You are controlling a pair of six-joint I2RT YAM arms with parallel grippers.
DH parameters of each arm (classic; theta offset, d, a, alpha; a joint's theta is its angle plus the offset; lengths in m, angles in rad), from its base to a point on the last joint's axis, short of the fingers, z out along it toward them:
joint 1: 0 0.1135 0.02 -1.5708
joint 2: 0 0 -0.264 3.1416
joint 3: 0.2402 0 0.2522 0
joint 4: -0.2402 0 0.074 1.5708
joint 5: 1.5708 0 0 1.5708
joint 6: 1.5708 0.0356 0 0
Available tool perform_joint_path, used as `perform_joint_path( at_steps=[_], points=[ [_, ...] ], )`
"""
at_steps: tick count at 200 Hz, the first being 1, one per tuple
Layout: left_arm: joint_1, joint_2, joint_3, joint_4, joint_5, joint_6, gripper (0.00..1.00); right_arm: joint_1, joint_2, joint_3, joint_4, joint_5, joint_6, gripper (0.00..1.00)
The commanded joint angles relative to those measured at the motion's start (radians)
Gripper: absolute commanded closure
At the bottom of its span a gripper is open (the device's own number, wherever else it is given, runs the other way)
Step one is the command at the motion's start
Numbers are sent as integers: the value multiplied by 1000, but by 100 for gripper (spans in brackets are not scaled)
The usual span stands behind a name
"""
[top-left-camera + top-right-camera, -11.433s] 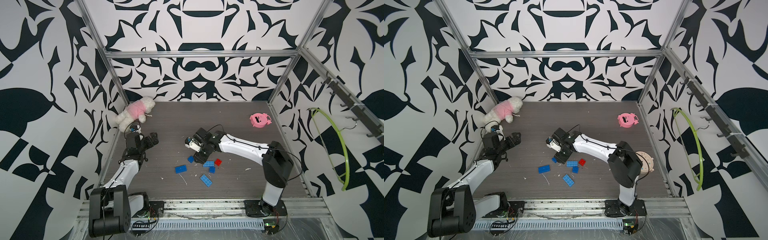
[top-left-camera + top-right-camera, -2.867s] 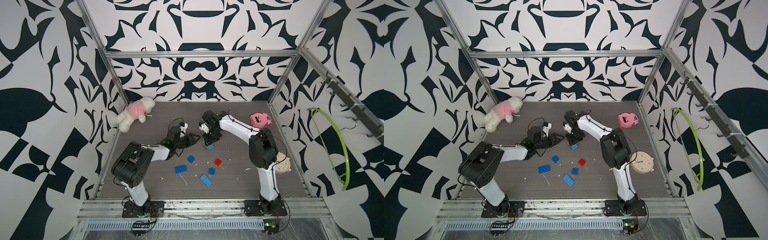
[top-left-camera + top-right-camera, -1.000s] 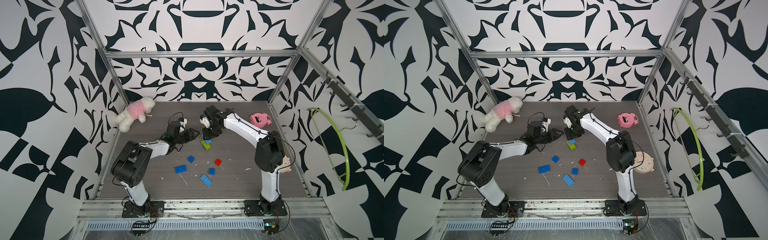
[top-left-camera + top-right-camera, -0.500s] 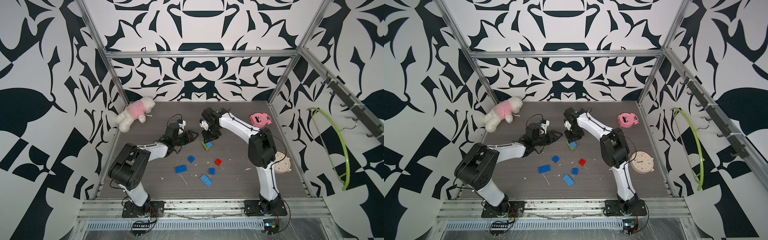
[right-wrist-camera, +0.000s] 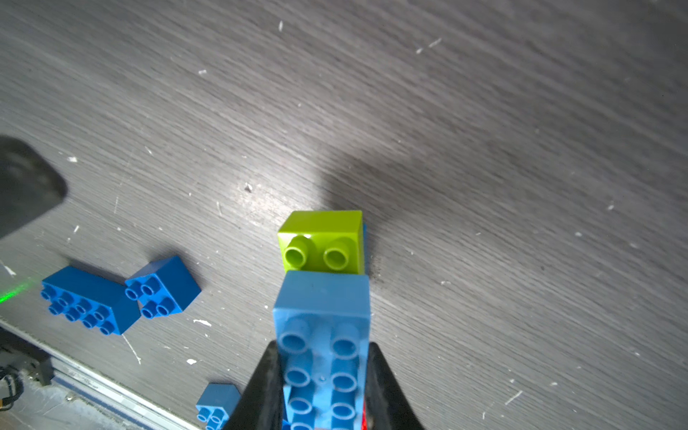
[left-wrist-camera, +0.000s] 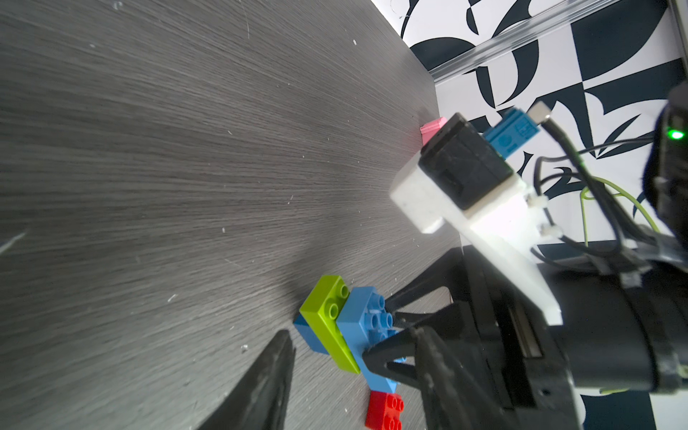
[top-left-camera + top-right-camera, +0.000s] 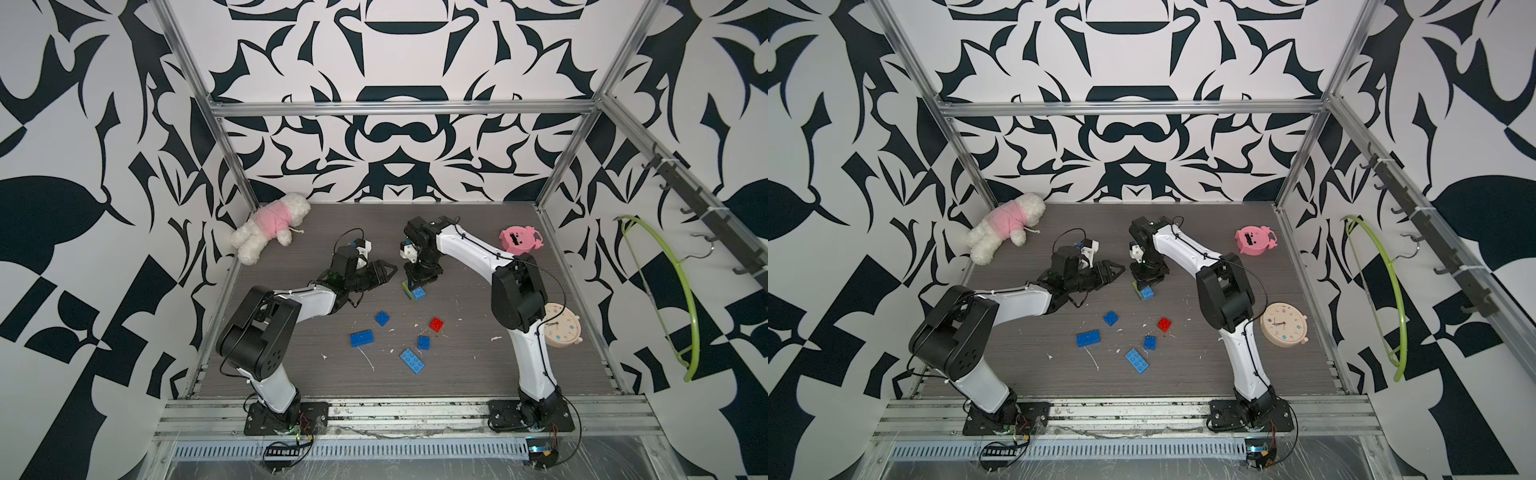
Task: Assemble a heart with lego
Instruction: Assemble the lego brick with the lego brick.
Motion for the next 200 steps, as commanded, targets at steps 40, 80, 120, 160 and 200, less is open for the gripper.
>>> perform_joint_path(
  at_steps=[40, 80, 120, 160, 200],
  points=[
    [-4, 51, 17, 34, 10, -10, 44, -4, 71, 72, -122, -8, -38, 80],
    [-5, 53, 7, 52, 3, -12, 44, 13, 122, 133, -178, 41, -33, 80],
    [-5, 54, 2, 61, 9, -13, 44, 13, 160, 164, -196, 82, -6, 80],
    [-5, 51, -12, 80, 4, -20, 44, 14, 189, 188, -197, 116, 36, 80],
    [-5, 51, -21, 91, 10, -25, 44, 17, 246, 217, -213, 105, 35, 80]
  ],
)
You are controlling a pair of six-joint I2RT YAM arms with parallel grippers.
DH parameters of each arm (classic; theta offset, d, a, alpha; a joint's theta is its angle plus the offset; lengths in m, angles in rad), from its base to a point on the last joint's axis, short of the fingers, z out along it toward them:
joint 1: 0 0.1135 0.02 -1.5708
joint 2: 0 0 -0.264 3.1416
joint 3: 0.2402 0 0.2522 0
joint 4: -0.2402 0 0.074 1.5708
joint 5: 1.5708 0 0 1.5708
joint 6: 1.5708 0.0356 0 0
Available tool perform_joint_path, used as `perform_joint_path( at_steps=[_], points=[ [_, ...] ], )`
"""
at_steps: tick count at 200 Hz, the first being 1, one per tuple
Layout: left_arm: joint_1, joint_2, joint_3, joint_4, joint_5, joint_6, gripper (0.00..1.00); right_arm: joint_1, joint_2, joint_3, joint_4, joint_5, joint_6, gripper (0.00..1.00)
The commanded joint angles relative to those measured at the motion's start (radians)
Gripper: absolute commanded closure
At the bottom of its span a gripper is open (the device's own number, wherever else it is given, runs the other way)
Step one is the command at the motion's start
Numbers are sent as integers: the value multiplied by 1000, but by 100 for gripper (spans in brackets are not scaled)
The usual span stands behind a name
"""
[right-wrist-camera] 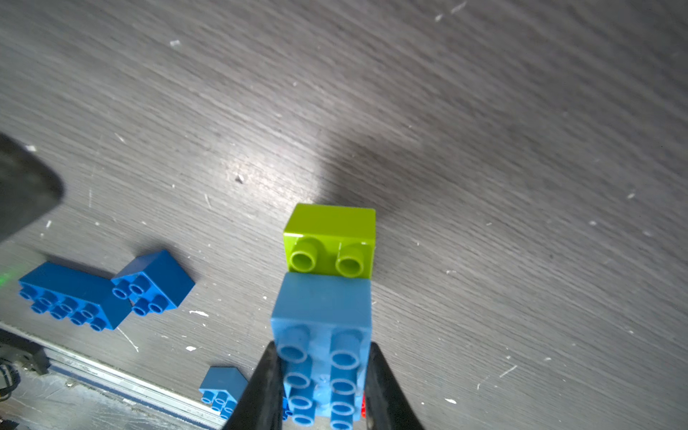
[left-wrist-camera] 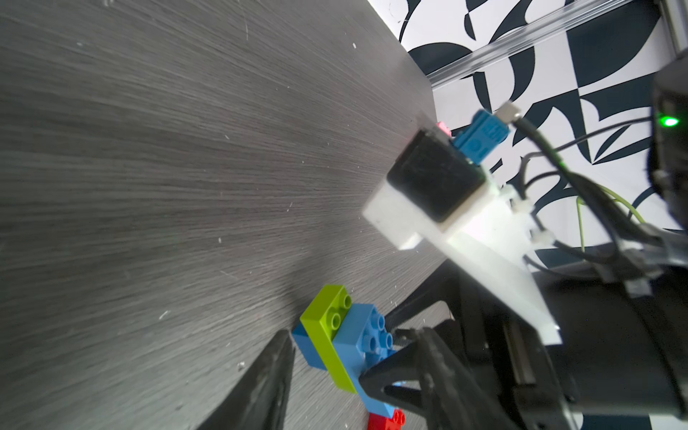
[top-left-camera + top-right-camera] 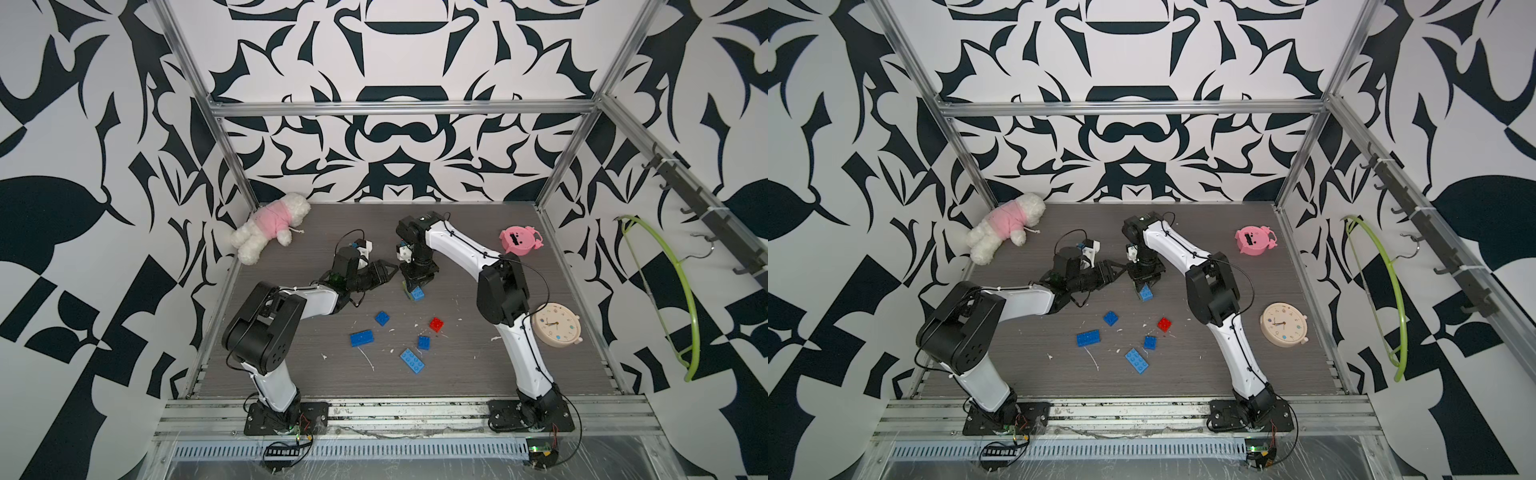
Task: Assemble a heart with lego
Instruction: Assemble the lego brick with the lego brick.
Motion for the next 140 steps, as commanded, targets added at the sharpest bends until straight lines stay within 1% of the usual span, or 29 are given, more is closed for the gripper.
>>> perform_joint_path(
  at_steps=[1, 41, 70, 92, 118, 140],
  points=[
    [-3, 11, -22, 21, 10, 0, 43, 1, 96, -16, -5, 61, 19, 80],
    [-3, -14, -29, 0, 8, 12, 43, -4, 116, 20, -43, 59, 3, 79],
    [-3, -48, -36, -41, -10, 33, 42, 0, 15, 3, -18, 56, 15, 78],
    [-3, -66, -40, -52, -24, 39, 41, 8, -43, -14, -3, 40, 18, 74],
    [-3, -69, -35, -57, -24, 36, 41, 10, -83, -45, 34, 44, 21, 65],
    [-3, -79, -37, -71, -25, 36, 41, 13, -116, -64, 66, 41, 26, 59]
  ],
)
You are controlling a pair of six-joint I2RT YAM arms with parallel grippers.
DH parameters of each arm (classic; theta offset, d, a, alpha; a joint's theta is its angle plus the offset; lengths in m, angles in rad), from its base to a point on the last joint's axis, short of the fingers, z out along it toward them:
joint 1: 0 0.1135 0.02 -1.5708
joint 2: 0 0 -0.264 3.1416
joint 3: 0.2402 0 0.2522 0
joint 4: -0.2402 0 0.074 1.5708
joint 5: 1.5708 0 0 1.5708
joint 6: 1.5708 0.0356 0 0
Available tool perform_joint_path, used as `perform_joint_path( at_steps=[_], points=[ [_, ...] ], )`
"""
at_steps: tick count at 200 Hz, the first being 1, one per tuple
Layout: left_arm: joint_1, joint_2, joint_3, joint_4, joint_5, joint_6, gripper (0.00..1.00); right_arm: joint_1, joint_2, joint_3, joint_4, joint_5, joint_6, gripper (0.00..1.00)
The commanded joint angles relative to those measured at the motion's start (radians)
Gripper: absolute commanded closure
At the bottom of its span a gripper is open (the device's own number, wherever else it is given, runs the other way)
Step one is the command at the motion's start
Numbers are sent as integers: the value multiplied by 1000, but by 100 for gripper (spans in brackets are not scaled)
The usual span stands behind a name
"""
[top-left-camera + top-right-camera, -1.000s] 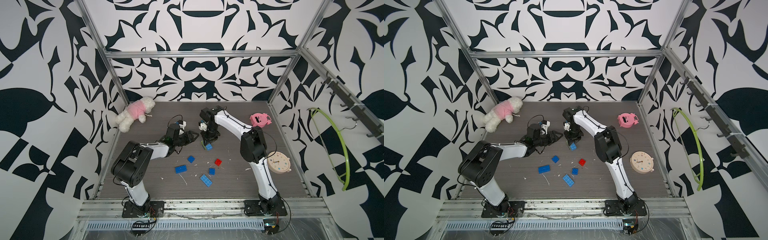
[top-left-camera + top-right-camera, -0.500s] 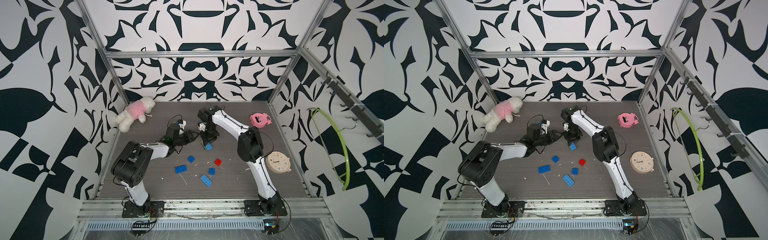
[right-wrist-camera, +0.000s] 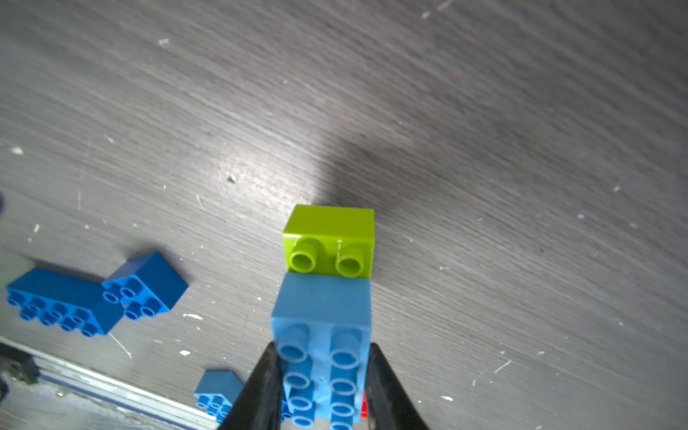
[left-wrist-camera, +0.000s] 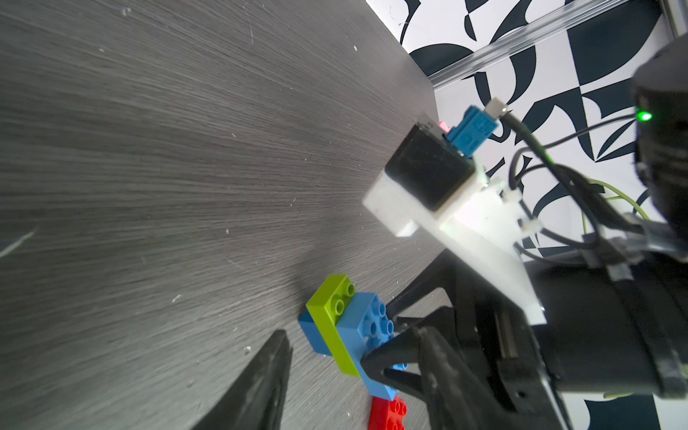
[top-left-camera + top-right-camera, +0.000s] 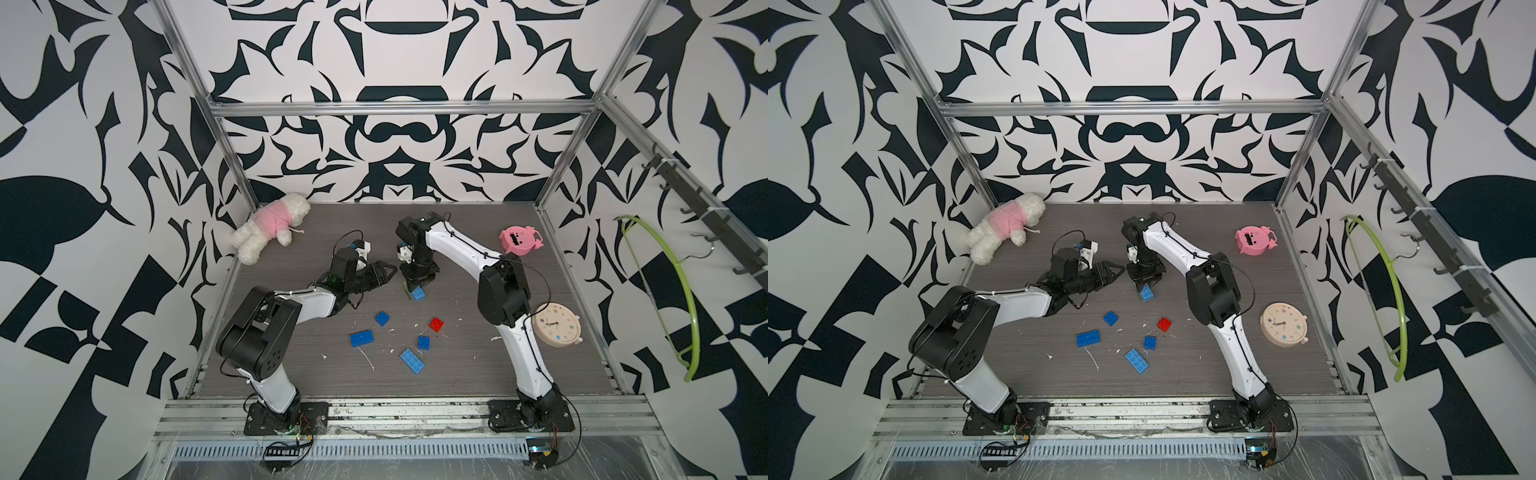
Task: Assemble a heart with lego
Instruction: Assemble the lego brick with the lego brick.
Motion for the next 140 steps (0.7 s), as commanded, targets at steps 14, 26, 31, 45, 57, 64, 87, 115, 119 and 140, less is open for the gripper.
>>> perform_joint_path(
  at_steps=[14, 26, 31, 45, 57, 64, 87, 115, 119, 140],
  points=[
    [-2, -43, -14, -55, -12, 23, 41, 6, -100, -31, 52, 9, 12, 56],
    [-2, -55, -16, -69, -17, 28, 41, 6, -124, -49, 71, 3, 12, 54],
    [-2, -59, -16, -75, -18, 29, 41, 5, -137, -58, 81, 0, 13, 53],
    [-2, -69, -20, -83, -23, 31, 41, 5, -170, -80, 100, -9, 12, 51],
    [-2, -74, -23, -85, -21, 29, 41, 1, -206, -103, 118, -13, 11, 51],
    [-3, -76, -25, -87, -21, 25, 41, -6, -234, -127, 139, -17, 11, 51],
    [-11, -79, -31, -90, -4, 16, 43, -58, -338, -261, 250, -32, 24, 60],
    [-21, -67, -24, -104, 18, 17, 45, -110, -393, -405, 339, -37, 18, 70],
    [-22, -64, -24, -105, 18, 16, 45, -109, -393, -418, 345, -36, 15, 70],
    [-30, -52, -15, -105, 21, 13, 45, -109, -386, -492, 406, -49, 18, 72]
  ],
)
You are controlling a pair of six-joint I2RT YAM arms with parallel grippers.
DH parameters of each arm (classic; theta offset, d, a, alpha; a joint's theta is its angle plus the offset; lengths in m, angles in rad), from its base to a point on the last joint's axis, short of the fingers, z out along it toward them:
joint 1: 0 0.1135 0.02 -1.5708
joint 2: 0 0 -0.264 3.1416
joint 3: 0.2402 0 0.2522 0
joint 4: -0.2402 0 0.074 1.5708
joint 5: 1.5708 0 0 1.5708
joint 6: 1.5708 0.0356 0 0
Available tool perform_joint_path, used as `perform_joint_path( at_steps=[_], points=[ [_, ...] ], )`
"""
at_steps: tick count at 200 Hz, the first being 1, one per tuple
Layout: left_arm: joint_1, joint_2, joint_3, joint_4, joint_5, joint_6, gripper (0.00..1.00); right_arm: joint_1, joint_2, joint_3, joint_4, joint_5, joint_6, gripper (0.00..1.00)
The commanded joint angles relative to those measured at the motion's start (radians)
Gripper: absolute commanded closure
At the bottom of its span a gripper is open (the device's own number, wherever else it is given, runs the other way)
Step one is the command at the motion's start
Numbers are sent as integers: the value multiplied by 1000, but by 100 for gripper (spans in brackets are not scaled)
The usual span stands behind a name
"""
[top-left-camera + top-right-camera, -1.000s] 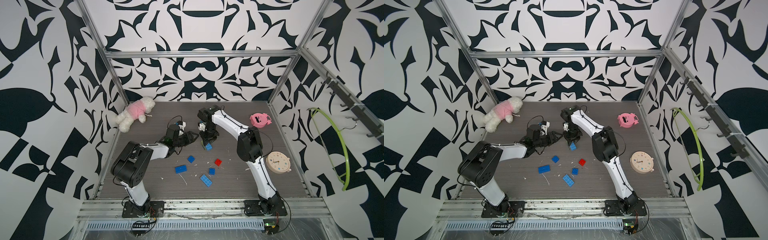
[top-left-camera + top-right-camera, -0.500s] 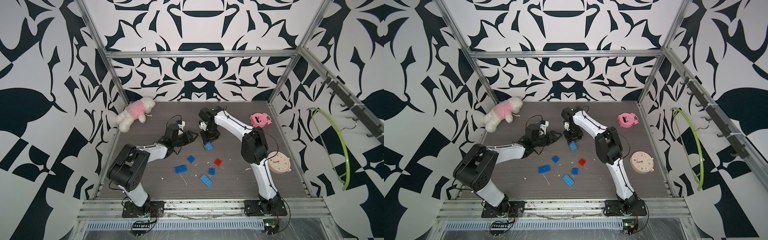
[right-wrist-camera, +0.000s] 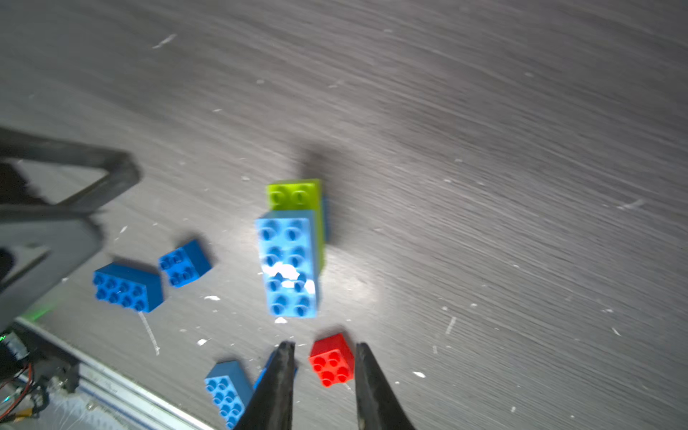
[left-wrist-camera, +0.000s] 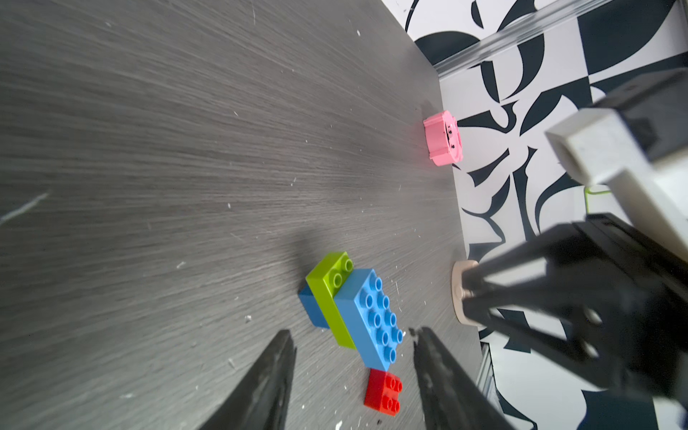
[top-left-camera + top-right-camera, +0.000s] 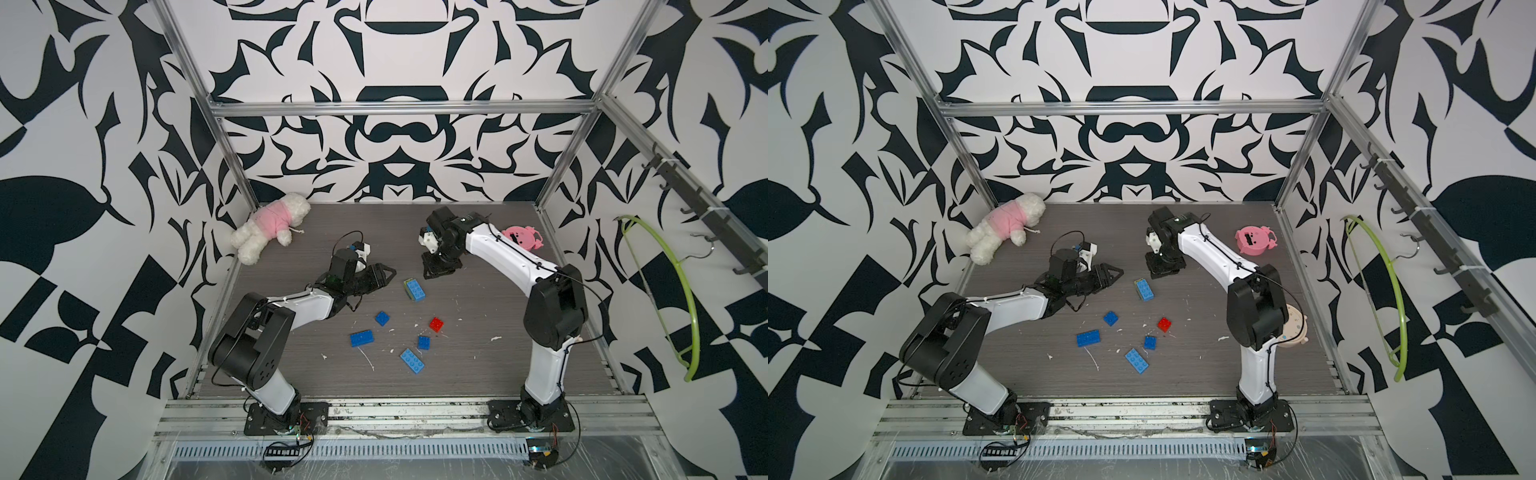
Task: Assemble a heart with lego
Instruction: Adjust the lego brick at the center of the board.
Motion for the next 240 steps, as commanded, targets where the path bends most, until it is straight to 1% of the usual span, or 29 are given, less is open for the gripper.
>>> perform_joint_path(
  at_steps=[1, 30, 53, 85, 105, 129, 168, 204, 221, 240],
  points=[
    [-11, 9, -3, -18, 21, 7, 45, 6, 2, -73, 96, -20, 3, 72],
    [-23, 39, 20, -19, 31, 2, 45, 16, 28, -119, 147, -36, 21, 72],
    [-22, 44, 23, -19, 31, 0, 45, 46, 27, -151, 182, -47, 38, 72],
    [-22, 39, 26, -25, 11, -2, 45, 102, 10, -177, 229, -46, 80, 73],
    [-22, 36, 33, -31, 9, -1, 45, 119, -4, -201, 278, -60, 113, 73],
    [-22, 33, 42, -52, 4, 7, 44, 127, -27, -215, 299, -65, 123, 72],
    [-22, 6, 34, -82, -11, 27, 44, 102, -116, -230, 276, -73, 108, 72],
    [-22, -22, 18, -107, -27, 36, 44, 54, -188, -263, 257, -59, 56, 72],
    [-22, -48, -3, -101, -28, 28, 44, 14, -205, -311, 243, -58, 18, 71],
    [-22, -93, -43, -93, -26, 23, 44, -11, -243, -406, 264, -61, -22, 70]
  ],
)
